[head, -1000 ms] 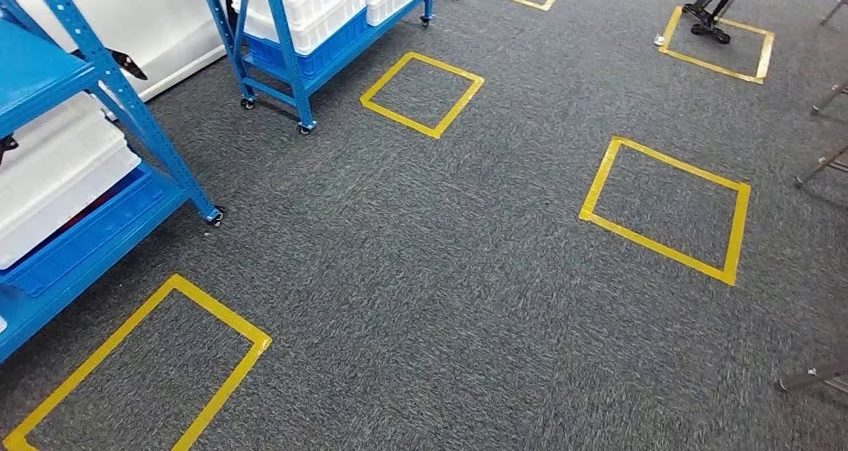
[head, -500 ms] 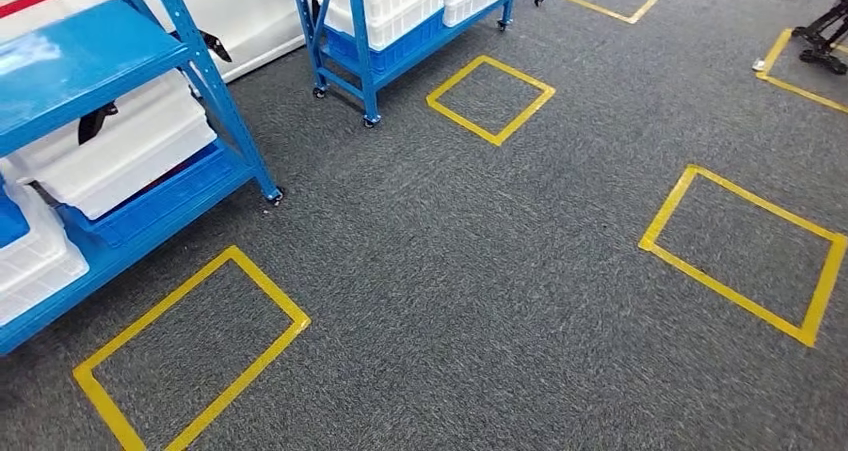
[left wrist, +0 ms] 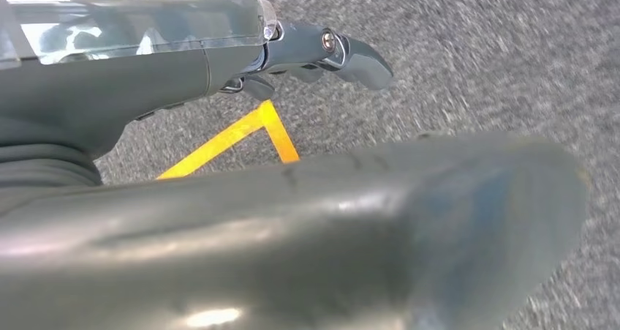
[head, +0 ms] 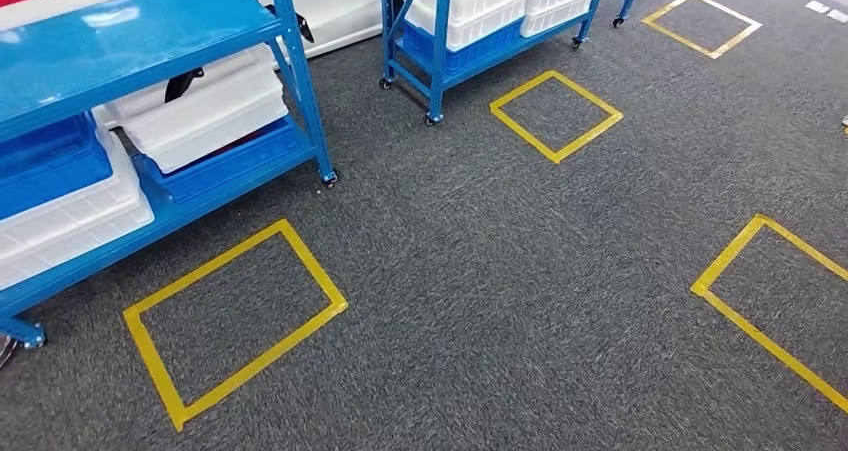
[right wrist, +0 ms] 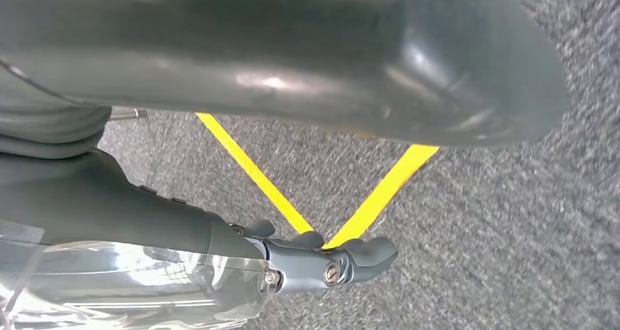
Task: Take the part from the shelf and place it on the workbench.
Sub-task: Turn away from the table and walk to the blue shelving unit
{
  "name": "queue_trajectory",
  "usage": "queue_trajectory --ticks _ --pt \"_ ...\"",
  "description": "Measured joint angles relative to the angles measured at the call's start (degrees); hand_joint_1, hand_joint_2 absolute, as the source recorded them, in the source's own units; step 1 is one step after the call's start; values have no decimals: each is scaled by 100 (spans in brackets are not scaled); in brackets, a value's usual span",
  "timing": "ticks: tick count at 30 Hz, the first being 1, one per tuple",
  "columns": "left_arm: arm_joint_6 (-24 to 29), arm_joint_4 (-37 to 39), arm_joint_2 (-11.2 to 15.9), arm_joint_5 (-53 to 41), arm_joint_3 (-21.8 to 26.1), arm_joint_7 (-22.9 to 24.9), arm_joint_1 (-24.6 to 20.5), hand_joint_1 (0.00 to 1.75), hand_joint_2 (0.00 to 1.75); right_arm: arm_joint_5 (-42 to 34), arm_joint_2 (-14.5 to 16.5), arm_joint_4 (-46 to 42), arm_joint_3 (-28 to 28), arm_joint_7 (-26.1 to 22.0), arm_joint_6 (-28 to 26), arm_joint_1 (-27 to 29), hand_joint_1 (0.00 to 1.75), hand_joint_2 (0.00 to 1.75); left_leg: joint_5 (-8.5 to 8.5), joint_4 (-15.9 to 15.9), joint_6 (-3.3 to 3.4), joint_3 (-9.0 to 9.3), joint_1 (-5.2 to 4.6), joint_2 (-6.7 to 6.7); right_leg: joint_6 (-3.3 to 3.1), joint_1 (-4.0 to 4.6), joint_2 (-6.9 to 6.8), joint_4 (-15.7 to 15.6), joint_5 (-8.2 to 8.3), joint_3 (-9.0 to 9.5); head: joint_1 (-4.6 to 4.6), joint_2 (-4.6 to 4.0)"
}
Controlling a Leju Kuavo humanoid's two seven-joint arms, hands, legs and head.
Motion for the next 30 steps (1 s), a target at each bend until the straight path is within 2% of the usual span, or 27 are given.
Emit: queue_trajectory --ticks 1,2,3,4,5,6,8,9,10,12,13,14,16,17,18,19,20,21,23,24,25,27,28,29,30 --pt "0 0 0 0 0 3 -4 0 0 7 1 -1 -17 3 -1 7 0 0 8 1 14 -13 -8 -54 -1 1 89 416 -197 -209 4 0" --pt "0 0 -1 0 1 4 -6 0 0 14 1 -1 -29 6 -1 13 0 0 13 3 22 -21 -19 -116 -5 3 130 794 -324 -409 7 0" --pt "0 0 -1 0 2 4 -4 0 0 22 2 -2 -36 8 -1 18 0 0 16 4 27 -23 -31 -184 -15 6 147 1019 -346 -540 7 0" --pt "0 0 -1 0 4 4 0 0 0 33 2 -3 -41 9 -1 21 0 0 17 5 28 -18 -41 -258 -34 10 160 1035 -250 -577 7 0" --pt "0 0 -1 0 6 4 2 0 0 44 2 -5 -46 9 -1 22 0 0 17 5 28 -8 -48 -334 -62 18 182 818 -51 -501 7 0" --pt "0 0 -1 0 8 4 2 0 0 60 2 -9 -56 9 -1 22 0 0 17 6 27 2 -52 -408 -101 29 255 424 200 -339 7 0" --pt "0 0 -3 0 13 4 -6 0 0 89 0 -18 -83 8 -1 20 0 0 15 17 6 -1 -63 -542 -175 42 517 -332 525 -22 2 0" --pt "0 0 -4 0 16 5 -9 0 0 101 -1 -22 -96 5 0 17 0 0 18 22 -17 -16 -58 -599 -195 49 605 -538 582 61 3 0" --pt "0 0 -5 0 20 5 -6 0 0 109 -1 -24 -106 3 1 11 0 0 26 20 -51 -36 -48 -654 -206 57 630 -605 571 87 3 0" --pt "1 0 -3 0 28 7 7 0 0 121 2 -25 -123 -2 4 0 0 0 31 18 -120 -65 -24 -732 -230 56 497 -656 594 109 7 0" --pt "2 0 -2 0 31 8 12 0 0 128 5 -25 -133 -4 5 0 0 0 -15 73 -147 -93 -28 -668 -255 44 430 -695 607 128 3 0" --pt "4 0 0 0 33 8 12 0 0 138 7 -26 -145 -6 6 4 0 0 -132 241 -170 -172 -33 -542 -283 30 350 -733 620 145 -7 0" --pt "6 0 2 0 37 9 1 0 0 163 9 -28 -172 -8 6 20 0 0 -514 913 -216 -491 -24 -236 -322 32 185 -761 624 157 -27 0" --pt "7 0 2 0 39 10 -3 0 0 175 8 -29 -183 -8 6 26 0 0 -690 1305 -243 -677 -9 -160 -331 40 97 -756 621 152 -33 0" --pt "7 0 2 0 39 10 -2 0 0 186 7 -30 -190 -8 6 27 0 0 -771 1572 -268 -799 3 -125 -332 45 18 -748 616 148 -33 0" --pt "7 0 2 0 40 10 4 0 0 198 7 -30 -194 -8 6 26 0 0 -741 1639 -288 -820 13 -104 -328 46 -57 -738 609 145 -32 0" --pt "9 0 2 0 40 10 11 0 0 210 7 -30 -199 -8 6 22 0 0 -605 1464 -302 -716 21 -74 -319 45 -126 -725 598 146 -33 0" --pt "11 0 3 0 41 10 14 0 0 223 7 -30 -206 -8 6 18 0 0 -407 1093 -306 -508 27 -7 -304 43 -191 -707 582 152 -33 0" --pt "15 0 6 0 43 10 2 0 0 250 8 -30 -225 -8 6 12 0 0 -132 323 -259 -103 12 234 -253 59 -306 -662 540 168 -28 0" --pt "16 0 7 0 43 9 -5 0 0 264 8 -31 -234 -8 6 8 0 0 -82 114 -220 0 -2 310 -222 70 -354 -645 523 178 -23 0" --pt "17 0 8 0 44 9 -7 0 0 277 8 -32 -245 -8 6 2 0 0 -86 46 -178 22 -18 335 -191 82 -399 -636 511 189 -18 0" --pt "21 0 9 0 45 10 7 0 0 292 8 -34 -264 -9 6 -18 0 0 -54 30 -102 19 -20 212 -130 75 -473 -634 495 215 -14 0" --pt "22 0 8 0 45 10 13 0 0 295 8 -36 -273 -11 5 -25 0 0 -30 10 -64 25 -11 158 -97 63 -413 -593 448 211 -12 0" --pt "24 0 8 0 46 10 15 0 0 297 8 -38 -280 -13 5 -27 0 0 -2 -11 -26 28 1 103 -69 47 -294 -467 340 165 -8 0" --pt "25 0 7 0 46 10 12 0 0 298 8 -40 -289 -14 4 -24 0 0 23 -26 6 27 14 51 -46 31 -137 -219 167 58 0 0"
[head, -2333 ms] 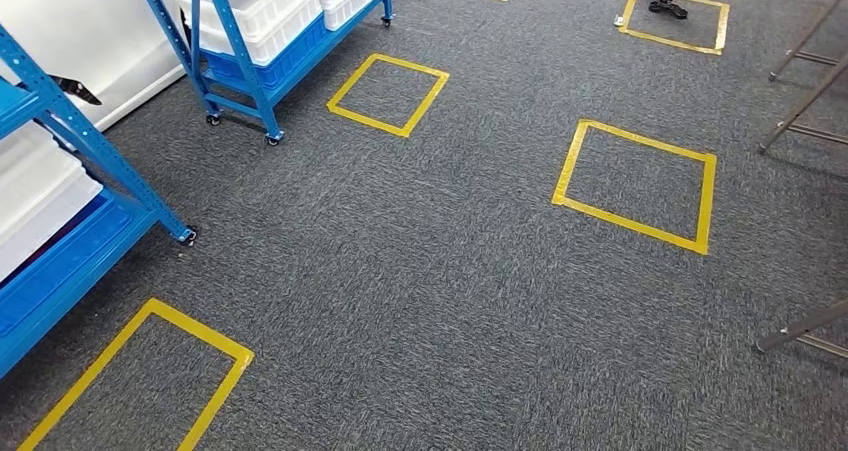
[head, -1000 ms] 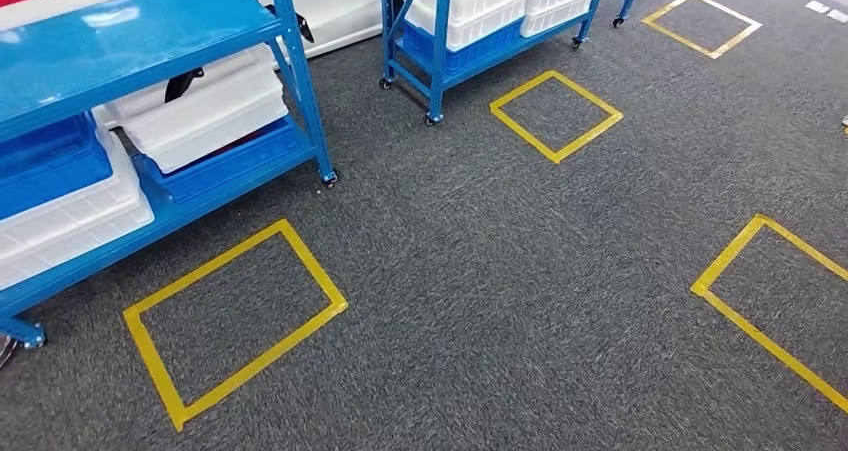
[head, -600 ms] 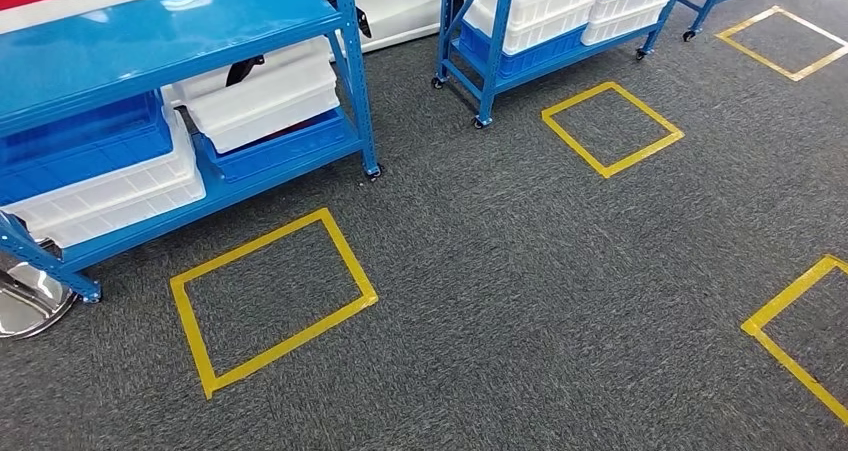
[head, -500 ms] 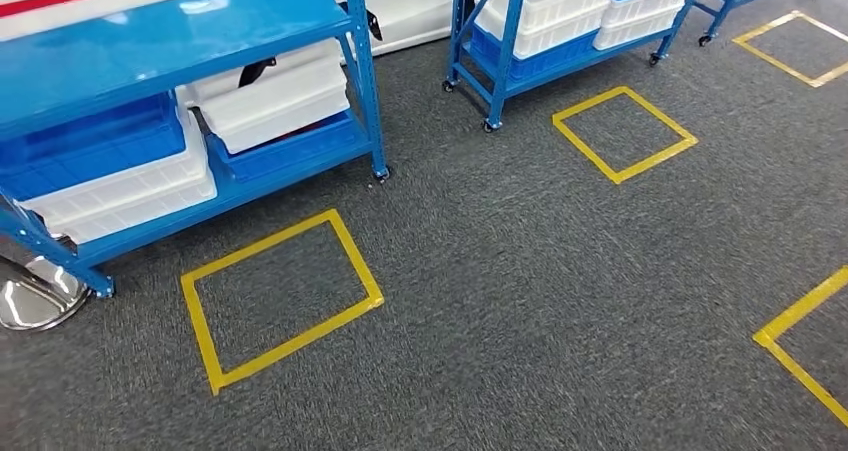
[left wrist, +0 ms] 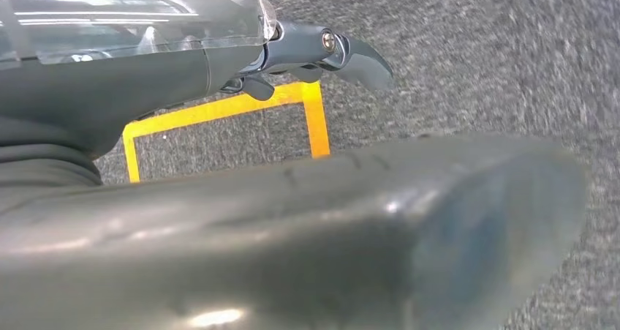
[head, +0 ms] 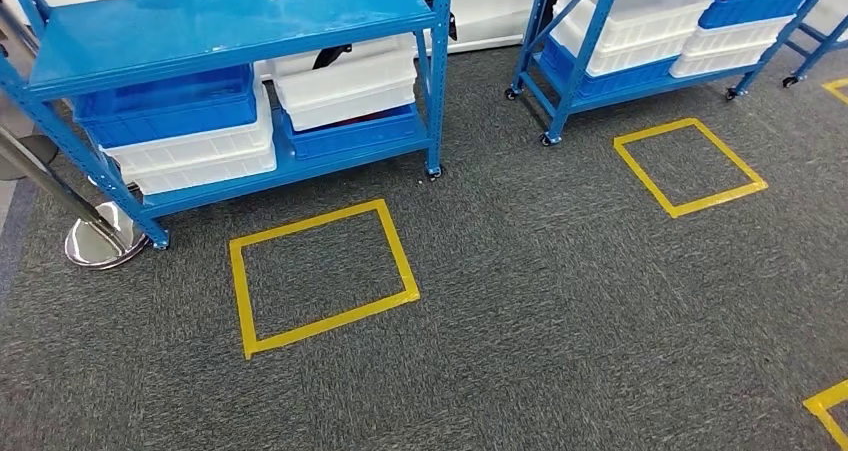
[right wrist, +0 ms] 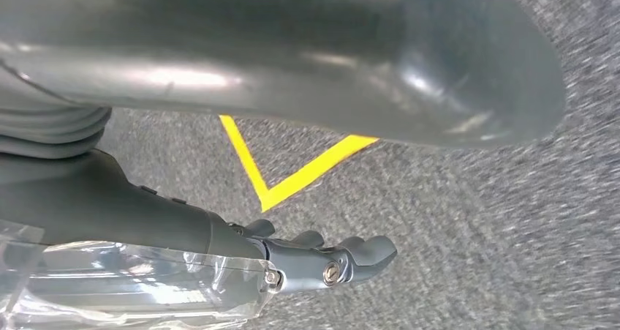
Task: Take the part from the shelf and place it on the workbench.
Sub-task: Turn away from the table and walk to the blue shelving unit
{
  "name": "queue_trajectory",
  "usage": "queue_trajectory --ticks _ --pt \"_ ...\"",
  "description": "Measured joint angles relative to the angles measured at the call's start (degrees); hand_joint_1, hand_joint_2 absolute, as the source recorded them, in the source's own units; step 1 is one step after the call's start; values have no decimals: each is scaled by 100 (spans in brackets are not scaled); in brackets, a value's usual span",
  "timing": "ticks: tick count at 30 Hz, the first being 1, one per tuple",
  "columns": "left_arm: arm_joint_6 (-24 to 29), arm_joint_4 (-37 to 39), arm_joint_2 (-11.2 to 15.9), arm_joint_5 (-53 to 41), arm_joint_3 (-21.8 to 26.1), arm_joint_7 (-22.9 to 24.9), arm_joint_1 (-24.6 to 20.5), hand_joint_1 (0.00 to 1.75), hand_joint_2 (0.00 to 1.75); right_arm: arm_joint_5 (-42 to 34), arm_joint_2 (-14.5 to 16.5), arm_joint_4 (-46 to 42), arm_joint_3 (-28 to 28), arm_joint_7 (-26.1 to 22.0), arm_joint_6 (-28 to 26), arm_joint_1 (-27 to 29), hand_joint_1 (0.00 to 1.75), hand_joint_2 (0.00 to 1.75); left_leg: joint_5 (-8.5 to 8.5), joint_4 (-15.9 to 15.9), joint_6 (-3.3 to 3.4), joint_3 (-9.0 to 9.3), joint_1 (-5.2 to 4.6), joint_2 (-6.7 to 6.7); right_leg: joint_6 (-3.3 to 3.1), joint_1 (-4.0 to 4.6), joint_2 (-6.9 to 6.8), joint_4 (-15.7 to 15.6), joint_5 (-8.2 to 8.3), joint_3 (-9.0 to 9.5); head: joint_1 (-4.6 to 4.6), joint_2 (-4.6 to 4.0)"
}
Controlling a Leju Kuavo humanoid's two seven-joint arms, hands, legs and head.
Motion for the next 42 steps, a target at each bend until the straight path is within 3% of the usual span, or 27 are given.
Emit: queue_trajectory --ticks 2,3,4,5,6,8,10,12,13,15,17,19,20,21,23,25,27,28,30,32,33,34,35,37,39,40,42 --pt "0 0 0 0 1 0 -8 0 0 1 0 -1 -22 -1 -1 11 0 0 20 4 28 -37 -5 -114 24 -12 239 750 -397 -349 11 0" --pt "0 0 0 0 1 0 -7 0 0 2 0 -1 -31 -1 -1 17 0 0 25 8 31 -48 -9 -182 29 -14 275 1064 -501 -500 15 0" --pt "-1 0 0 0 1 0 -3 0 0 2 0 -1 -36 -1 -1 21 0 0 27 15 30 -53 -11 -256 28 -14 289 1191 -485 -566 15 0" --pt "-3 0 0 0 2 0 2 0 0 2 0 -1 -38 -1 -1 24 0 0 28 22 26 -51 -11 -334 22 -18 302 1083 -348 -521 16 0" --pt "-5 0 -1 0 1 0 3 0 0 2 -1 -3 -40 -1 -1 28 0 0 26 30 18 -44 -10 -414 11 -27 344 772 -128 -381 16 0" --pt "-9 0 -4 0 2 0 -6 0 0 2 -2 -5 -45 -1 -1 35 0 0 17 57 -21 -52 -12 -557 -24 -54 606 -3 228 -38 15 0" --pt "-9 0 -5 0 2 -1 -15 0 0 3 -2 -8 -48 1 -2 37 0 0 23 74 -96 -94 -13 -680 -58 -54 793 -349 303 103 13 0" --pt "-9 0 -1 0 2 -3 -3 0 0 5 0 -11 -50 2 -4 29 0 0 51 57 -184 -132 -5 -807 -109 -44 700 -375 306 105 14 0" --pt "-9 0 3 0 2 -8 8 0 0 6 3 -13 -52 2 -5 25 0 0 32 78 -218 -153 -6 -786 -147 -50 627 -401 320 117 13 0" --pt "-9 0 11 0 2 -16 11 0 0 9 10 -19 -56 -2 -7 27 0 0 -179 397 -263 -308 -17 -547 -227 -63 467 -459 347 139 -15 0" --pt "-10 0 12 0 1 -22 -5 0 0 15 11 -23 -62 -5 -9 41 0 0 -571 1144 -287 -648 -17 -252 -277 -28 295 -468 342 144 -43 0" --pt "-11 0 12 0 0 -27 -5 0 0 21 11 -23 -69 -4 -9 45 0 0 -752 1698 -304 -889 -12 -163 -294 5 125 -462 330 147 -44 0" --pt "-11 0 13 0 0 -29 3 0 0 22 11 -24 -72 -4 -9 40 0 0 -678 1670 -303 -856 -12 -145 -297 15 52 -459 323 153 -44 0" --pt "-11 0 13 0 0 -30 10 0 0 24 11 -24 -72 -5 -9 35 0 0 -510 1402 -292 -701 -14 -116 -295 21 -15 -456 314 166 -44 0" --pt "-11 0 17 0 0 -34 8 0 0 33 14 -23 -72 -6 -9 29 0 0 -165 562 -228 -240 -44 103 -268 43 -136 -448 286 203 -44 0" --pt "-10 0 20 0 -1 -45 -5 0 0 56 18 -23 -74 -5 -9 26 0 0 -41 89 -142 -10 -91 270 -219 67 -233 -440 266 229 -38 0" --pt "-11 0 22 0 -2 -72 3 0 0 80 21 -24 -77 -5 -11 10 0 0 -31 47 -78 -29 -106 191 -166 75 -325 -448 262 251 -33 0" --pt "-17 0 23 0 -1 -96 13 0 0 90 21 -24 -77 -5 -13 3 0 0 -8 21 -51 -21 -92 138 -136 66 -308 -433 240 262 -35 0" --pt "-38 0 24 0 2 -164 14 0 0 85 21 -27 -86 -15 -23 2 0 0 44 -40 21 -4 -51 37 -83 50 -79 -172 40 161 -23 0" --pt "-66 0 25 0 5 -225 2 0 0 43 21 -30 -124 -53 -9 13 0 0 66 -57 71 -22 -36 -50 -50 21 215 538 -327 -195 -5 0" --pt "-79 0 25 0 7 -247 1 0 0 14 22 -30 -151 -77 6 16 0 0 65 -53 82 -35 -36 -90 -34 10 276 923 -462 -401 1 0" --pt "-91 0 25 0 8 -264 6 0 0 -7 22 -31 -179 -97 23 20 0 0 57 -48 80 -35 -35 -133 -17 -4 299 1167 -492 -546 2 0" --pt "-102 0 23 0 9 -277 14 0 0 -22 22 -32 -203 -109 33 24 0 0 44 -40 69 -25 -31 -171 -1 -19 304 1195 -402 -591 2 0" --pt "-111 0 19 0 9 -288 24 0 0 -31 21 -41 -239 -114 47 33 0 0 -5 -11 25 19 -15 -234 25 -61 310 616 45 -369 3 -1" --pt "-113 1 19 0 9 -290 24 0 0 -30 24 -50 -279 -113 60 31 0 0 -78 42 -51 32 -26 -271 23 -86 353 -76 331 -72 11 -1" --pt "-113 1 19 0 10 -290 24 0 0 -28 27 -54 -297 -111 67 28 0 0 -112 62 -89 27 -37 -280 0 -88 372 -249 353 -2 15 -1" --pt "-112 0 21 0 14 -288 23 0 0 -25 32 -57 -318 -108 80 24 0 0 -155 71 -162 29 -42 -290 -83 -64 382 -302 292 17 16 0"
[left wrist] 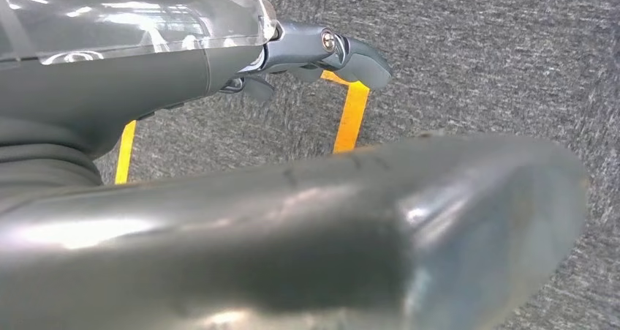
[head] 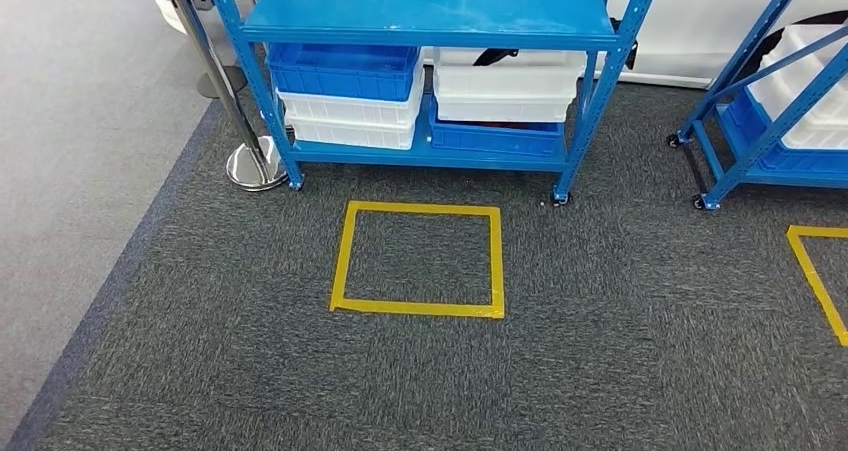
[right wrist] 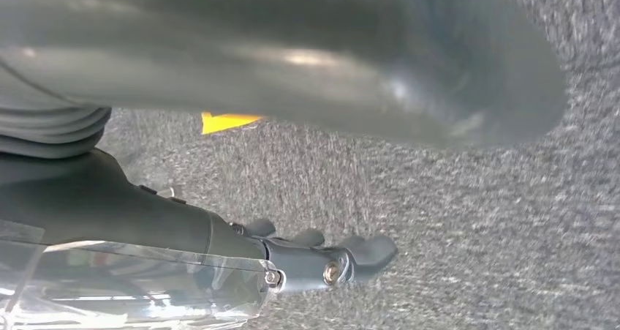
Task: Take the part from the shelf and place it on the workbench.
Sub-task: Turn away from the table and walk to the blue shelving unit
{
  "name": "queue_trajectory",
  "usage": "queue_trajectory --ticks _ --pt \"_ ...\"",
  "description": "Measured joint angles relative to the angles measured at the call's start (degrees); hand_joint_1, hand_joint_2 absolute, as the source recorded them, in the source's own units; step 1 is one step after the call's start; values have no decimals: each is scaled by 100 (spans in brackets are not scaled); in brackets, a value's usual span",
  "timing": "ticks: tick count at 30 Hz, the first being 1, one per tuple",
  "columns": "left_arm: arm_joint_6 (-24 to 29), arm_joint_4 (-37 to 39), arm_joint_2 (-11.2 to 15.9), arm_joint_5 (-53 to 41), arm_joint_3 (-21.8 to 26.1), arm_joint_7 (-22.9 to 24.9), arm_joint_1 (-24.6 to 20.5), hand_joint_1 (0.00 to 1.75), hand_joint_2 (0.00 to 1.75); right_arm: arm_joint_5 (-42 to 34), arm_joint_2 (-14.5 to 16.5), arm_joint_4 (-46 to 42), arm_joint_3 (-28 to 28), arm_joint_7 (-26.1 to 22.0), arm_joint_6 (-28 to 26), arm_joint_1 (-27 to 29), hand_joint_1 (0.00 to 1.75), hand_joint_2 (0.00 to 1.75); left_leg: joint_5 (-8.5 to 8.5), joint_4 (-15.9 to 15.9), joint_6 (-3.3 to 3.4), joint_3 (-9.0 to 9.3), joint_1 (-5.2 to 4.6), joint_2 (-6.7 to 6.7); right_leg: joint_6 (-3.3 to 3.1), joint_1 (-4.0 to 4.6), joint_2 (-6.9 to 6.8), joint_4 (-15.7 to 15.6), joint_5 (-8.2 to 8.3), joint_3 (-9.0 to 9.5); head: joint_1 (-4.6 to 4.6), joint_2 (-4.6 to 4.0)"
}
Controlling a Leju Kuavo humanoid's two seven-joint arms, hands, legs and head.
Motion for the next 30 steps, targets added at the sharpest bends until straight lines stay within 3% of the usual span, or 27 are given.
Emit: queue_trajectory --ticks 3,4,6,7,8,9,11,12,14,17,19,20,22,23,24,25,27,28,29,30 --pt "-1 0 2 0 9 2 -3 0 0 3 5 -10 -9 2 12 10 0 0 -132 232 -88 -51 30 51 -132 -3 -35 -42 -38 90 -17 0" --pt "-2 0 2 0 11 3 -5 0 0 7 7 -14 -10 2 16 15 0 0 -256 528 -106 -194 36 86 -168 -4 -54 -54 -62 134 -27 0" --pt "-8 0 0 0 13 11 1 0 0 16 7 -20 -14 2 26 24 0 0 -535 1346 -126 -673 38 134 -210 19 -82 -57 -138 214 -39 0" --pt "-10 0 -1 0 13 18 10 0 0 22 7 -20 -17 2 28 24 0 0 -579 1653 -125 -893 38 142 -216 32 -87 -56 -185 263 -39 0" --pt "-11 0 -1 0 13 24 23 0 0 27 7 -21 -24 2 29 24 0 0 -497 1755 -112 -1021 34 146 -218 44 -89 -56 -238 326 -39 0" --pt "-12 0 -1 0 13 28 35 0 0 30 7 -21 -32 2 29 24 0 0 -296 1625 -85 -1034 27 147 -214 55 -89 -58 -297 403 -39 0" --pt "-12 1 4 0 14 31 54 0 0 31 10 -21 -44 2 29 31 0 0 227 923 8 -818 -8 160 -200 66 -96 -67 -424 571 -35 0" --pt "-11 1 10 0 15 32 59 0 0 31 15 -21 -48 0 30 31 0 0 373 600 60 -690 -37 175 -176 73 -100 -73 -482 631 -31 0" --pt "-13 2 22 0 15 39 56 0 0 31 27 -22 -51 -3 31 29 0 0 386 300 133 -550 -88 194 -112 71 -113 -115 -548 717 -25 0" --pt "-15 2 21 0 15 44 59 0 0 31 30 -26 -51 -4 33 7 0 0 295 90 205 -346 -69 158 4 75 -126 20 -433 743 -18 0" --pt "-15 3 18 0 16 44 62 0 0 32 30 -30 -51 -5 33 -4 0 0 254 -66 255 -131 -35 142 46 73 -106 555 -394 441 -11 0" --pt "-15 4 17 0 16 43 60 0 0 33 30 -33 -51 -5 34 -4 0 0 220 -113 276 -43 -32 142 56 66 -94 902 -472 194 -8 0" --pt "-15 4 18 0 17 44 61 0 0 35 31 -37 -52 -5 34 5 0 0 116 -148 288 112 -27 125 85 56 -85 1399 -815 -322 -5 0" --pt "-16 4 17 0 17 45 68 0 0 35 30 -40 -52 -4 34 14 0 0 46 -153 279 204 -23 110 102 47 -85 1459 -961 -505 -6 0" --pt "-16 4 14 0 17 45 75 0 0 36 28 -43 -54 -4 34 25 0 0 -31 -154 263 305 -17 93 118 37 -85 1372 -1005 -612 -4 0" --pt "-17 4 9 0 17 45 80 0 0 36 26 -46 -55 -4 34 36 0 0 -115 -154 242 408 -9 80 131 26 -86 1150 -881 -651 -4 0" --pt "-17 4 2 0 17 46 79 0 0 36 23 -52 -63 -4 34 65 0 0 -297 -132 189 596 -5 69 132 11 -93 540 -159 -645 2 0" --pt "-17 4 0 0 17 48 75 0 0 38 22 -54 -67 -4 37 75 0 0 -391 -123 155 663 -12 65 97 19 -102 326 180 -632 7 0" --pt "-17 4 0 0 17 52 71 0 0 40 22 -54 -71 -3 39 76 0 0 -466 -124 117 736 -22 63 48 29 -105 211 417 -621 5 0" --pt "-18 4 0 0 17 56 63 0 0 43 22 -55 -74 -2 41 69 0 0 -494 -92 79 791 -31 59 -13 39 -107 178 488 -596 8 0"
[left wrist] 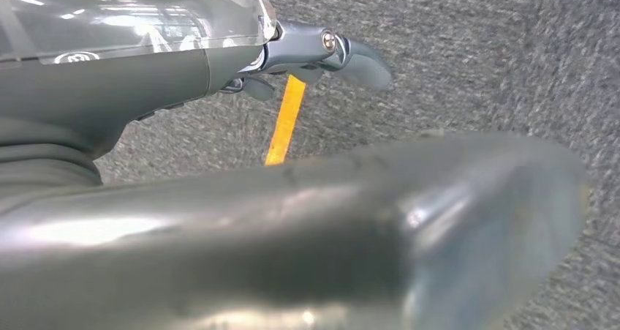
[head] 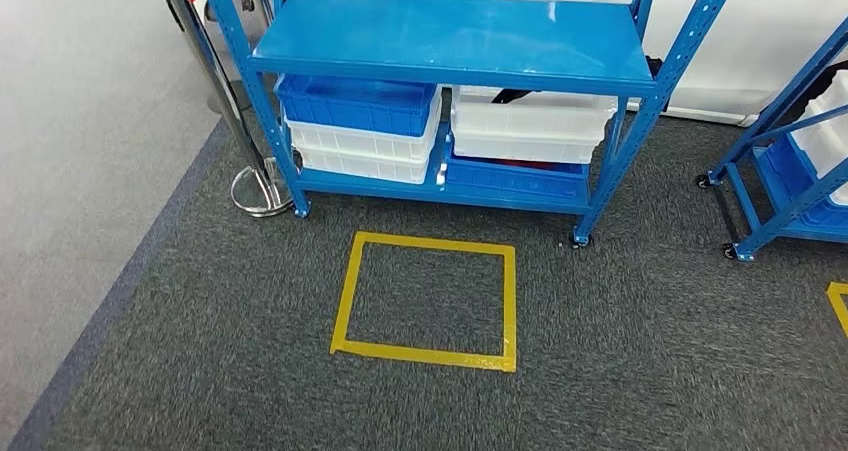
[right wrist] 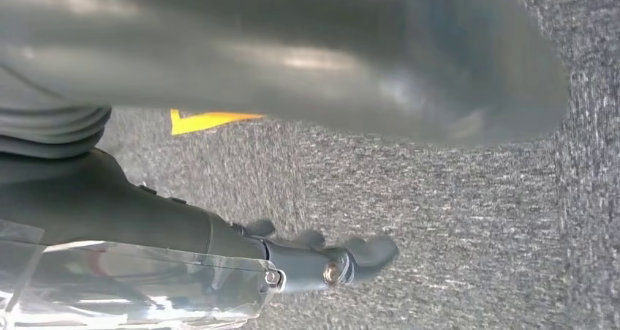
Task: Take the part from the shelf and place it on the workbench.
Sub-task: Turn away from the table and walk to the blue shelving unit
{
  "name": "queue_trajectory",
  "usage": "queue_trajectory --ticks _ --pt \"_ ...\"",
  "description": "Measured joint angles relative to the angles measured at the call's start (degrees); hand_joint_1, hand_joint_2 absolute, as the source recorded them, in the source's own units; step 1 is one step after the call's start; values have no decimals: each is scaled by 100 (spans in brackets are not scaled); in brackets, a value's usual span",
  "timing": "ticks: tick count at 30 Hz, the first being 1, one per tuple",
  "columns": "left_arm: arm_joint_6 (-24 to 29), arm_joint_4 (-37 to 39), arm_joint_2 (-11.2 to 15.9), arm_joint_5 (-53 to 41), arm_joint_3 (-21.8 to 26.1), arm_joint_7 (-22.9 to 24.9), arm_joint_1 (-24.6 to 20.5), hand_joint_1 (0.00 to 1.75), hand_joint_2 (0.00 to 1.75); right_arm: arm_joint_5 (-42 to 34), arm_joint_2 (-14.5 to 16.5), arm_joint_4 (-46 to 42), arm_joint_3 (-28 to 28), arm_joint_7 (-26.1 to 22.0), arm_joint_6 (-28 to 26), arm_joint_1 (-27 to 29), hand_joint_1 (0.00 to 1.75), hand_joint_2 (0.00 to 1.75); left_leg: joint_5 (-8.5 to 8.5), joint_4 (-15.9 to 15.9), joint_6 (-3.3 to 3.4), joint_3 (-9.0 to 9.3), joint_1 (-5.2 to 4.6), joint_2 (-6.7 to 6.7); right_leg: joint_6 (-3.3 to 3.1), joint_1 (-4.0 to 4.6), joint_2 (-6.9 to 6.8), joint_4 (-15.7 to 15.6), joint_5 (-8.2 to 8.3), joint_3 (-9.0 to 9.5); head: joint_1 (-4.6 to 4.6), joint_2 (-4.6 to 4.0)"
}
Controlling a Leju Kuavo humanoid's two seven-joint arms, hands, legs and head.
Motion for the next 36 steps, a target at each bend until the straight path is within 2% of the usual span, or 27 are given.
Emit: queue_trajectory --ticks 2,4,5,7,8,9,10,11,13,14,15,17,18,19,20,21,22,23,24,25,26,29,30,31,32,35,36 --pt "-1 0 0 0 0 11 -19 0 0 4 1 -2 -2 0 2 -22 0 0 92 241 -66 -46 5 5 -104 -7 13 -16 -63 121 -3 0" --pt "-2 0 0 0 0 20 -42 0 0 5 -1 -6 -8 -3 3 -34 0 0 197 878 -117 -393 20 37 -185 -21 11 -66 -160 271 -9 0" --pt "-2 0 -1 0 0 24 -45 0 0 7 -2 -9 -9 -4 3 -36 0 0 122 1242 -138 -639 28 56 -212 -20 7 -87 -220 344 -12 0" --pt "-2 0 -3 0 0 31 -40 0 0 10 -4 -13 -14 -5 5 -39 0 0 -293 1750 -164 -1126 35 75 -231 -15 16 -105 -353 496 -14 0" --pt "-2 0 -4 0 0 35 -30 0 0 12 -4 -13 -15 -5 6 -37 0 0 -501 1819 -167 -1294 36 80 -230 -14 23 -105 -425 580 -15 0" --pt "-2 0 -4 0 0 39 -18 0 0 14 -4 -13 -17 -5 8 -33 0 0 -603 1749 -161 -1399 35 84 -226 -12 31 -105 -500 674 -14 0" --pt "-2 0 -4 0 0 42 -6 0 0 17 -4 -13 -19 -5 9 -31 0 0 -543 1552 -141 -1447 32 87 -220 -10 37 -107 -579 773 -15 0" --pt "-2 0 -4 0 0 45 8 0 0 22 -4 -13 -19 -6 9 -27 0 0 -288 1257 -101 -1461 21 94 -211 -8 38 -112 -659 870 -15 0" --pt "-2 4 7 0 0 51 36 0 0 38 2 -11 -21 -9 10 -23 0 0 405 678 -11 -1491 -20 108 -175 7 44 -101 -822 1028 -12 0" --pt "-2 7 12 0 0 55 48 0 0 48 4 -11 -22 -12 19 -26 0 44 657 516 24 -1486 -43 110 -144 15 51 -114 -900 1090 -12 0" --pt "-2 9 17 0 0 58 56 0 0 58 5 -11 -23 -22 41 -33 0 87 758 441 50 -1474 -53 107 -107 26 59 -99 -944 1151 -12 0" --pt "-2 9 14 0 0 62 45 0 0 77 -1 -13 -23 -63 125 -50 0 175 764 377 102 -1319 -39 88 -33 33 64 -15 -933 1232 -9 0" --pt "-2 9 11 0 0 62 33 0 0 78 -5 -13 -23 -92 186 -55 0 175 748 324 138 -1227 -24 81 -5 36 62 145 -879 1202 -2 0" --pt "-2 9 9 0 0 61 17 0 0 61 -9 -13 -26 -122 256 -63 0 175 726 277 171 -1124 -14 78 14 33 60 388 -857 1080 7 0" --pt "-2 9 8 0 0 60 5 0 0 23 -12 -12 -36 -152 339 -70 0 131 693 233 199 -1034 -8 84 28 28 59 696 -892 884 13 0" --pt "-3 9 8 0 0 58 -4 0 0 -27 -13 -11 -51 -179 421 -73 0 87 642 202 224 -952 -10 95 39 31 58 1020 -1017 632 18 0" --pt "-7 9 9 0 0 59 -7 0 0 -79 -13 -11 -72 -202 494 -71 0 44 582 177 236 -869 -13 105 48 30 58 1285 -1224 375 20 0" --pt "-10 9 9 0 0 62 -3 0 0 -119 -13 -10 -93 -222 552 -65 0 44 513 158 237 -776 -13 112 56 32 57 1426 -1446 167 20 0" --pt "-13 9 8 0 0 64 3 0 0 -139 -14 -10 -114 -235 580 -54 0 87 433 142 232 -668 -14 116 59 34 56 1437 -1626 11 20 0" --pt "-15 9 7 0 0 67 9 0 0 -136 -18 -10 -131 -241 578 -43 0 87 347 131 220 -548 -14 114 56 36 53 1297 -1658 -77 21 0" --pt "-15 9 6 0 0 69 12 0 0 -117 -21 -11 -144 -242 553 -34 0 87 254 125 203 -427 -14 115 41 38 50 1055 -1513 -120 21 0" --pt "-15 9 0 0 0 80 10 0 0 -41 -28 -13 -164 -209 452 13 0 87 -22 120 134 -173 -32 119 -48 77 35 244 -277 -171 15 0" --pt "-15 9 -3 0 1 85 3 0 0 -33 -29 -13 -168 -199 443 17 0 87 -73 108 101 -100 -40 118 -82 89 36 112 -8 -165 12 0" --pt "-15 9 -5 0 1 90 -14 0 0 -41 -30 -12 -173 -194 448 10 0 44 -75 120 64 -44 -49 114 -112 96 45 67 54 -135 9 0" --pt "-15 9 -8 0 2 93 -19 0 0 -52 -30 -11 -175 -190 457 3 0 0 -55 117 36 -8 -50 114 -138 97 52 52 20 -97 12 0" --pt "-15 9 -7 0 2 92 -23 0 0 -77 -30 -10 -182 -193 477 -3 0 0 15 162 8 3 -51 114 -174 94 63 20 -9 -50 19 0" --pt "-15 9 -5 0 2 92 -29 0 0 -99 -28 -11 -193 -196 493 -9 0 44 66 295 -5 -57 -49 114 -188 82 73 -11 -26 8 16 0"
